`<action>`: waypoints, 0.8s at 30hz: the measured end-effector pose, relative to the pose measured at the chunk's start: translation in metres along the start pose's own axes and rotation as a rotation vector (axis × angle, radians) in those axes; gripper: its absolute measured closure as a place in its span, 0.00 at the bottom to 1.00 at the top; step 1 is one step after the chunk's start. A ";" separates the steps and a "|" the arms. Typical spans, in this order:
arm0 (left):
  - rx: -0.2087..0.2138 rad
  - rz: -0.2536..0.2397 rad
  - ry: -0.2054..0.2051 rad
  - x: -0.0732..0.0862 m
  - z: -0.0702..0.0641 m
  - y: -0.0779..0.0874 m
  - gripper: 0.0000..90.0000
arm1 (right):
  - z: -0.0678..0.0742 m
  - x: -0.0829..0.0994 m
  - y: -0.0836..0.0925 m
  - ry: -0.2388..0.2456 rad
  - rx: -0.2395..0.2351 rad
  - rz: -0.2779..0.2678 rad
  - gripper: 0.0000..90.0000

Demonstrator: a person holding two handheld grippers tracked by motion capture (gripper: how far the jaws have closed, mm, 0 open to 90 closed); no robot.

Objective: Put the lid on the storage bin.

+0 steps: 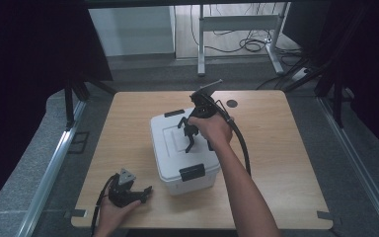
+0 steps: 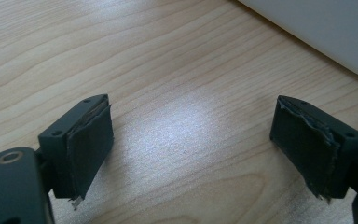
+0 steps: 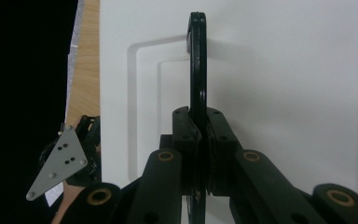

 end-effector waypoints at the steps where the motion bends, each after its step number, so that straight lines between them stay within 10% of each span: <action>1: 0.000 0.000 0.000 0.000 0.000 0.000 0.15 | 0.000 0.000 -0.001 0.002 0.000 0.005 0.94; 19: 0.000 0.003 -0.007 0.000 0.000 0.000 0.15 | -0.010 0.006 -0.006 0.020 0.029 0.018 0.93; 24: 0.003 0.004 -0.007 0.000 0.000 0.000 0.15 | -0.013 0.007 -0.008 -0.001 -0.028 0.012 0.93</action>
Point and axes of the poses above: each handheld gripper's, and its own axes: y roughly backward along the jaws, x roughly out of its underside, z roughly to its left, the point moved 9 cm from there along -y, roughly forward along the jaws, and after that the axes turned 3 degrees about -x, right-handed, at the moved point
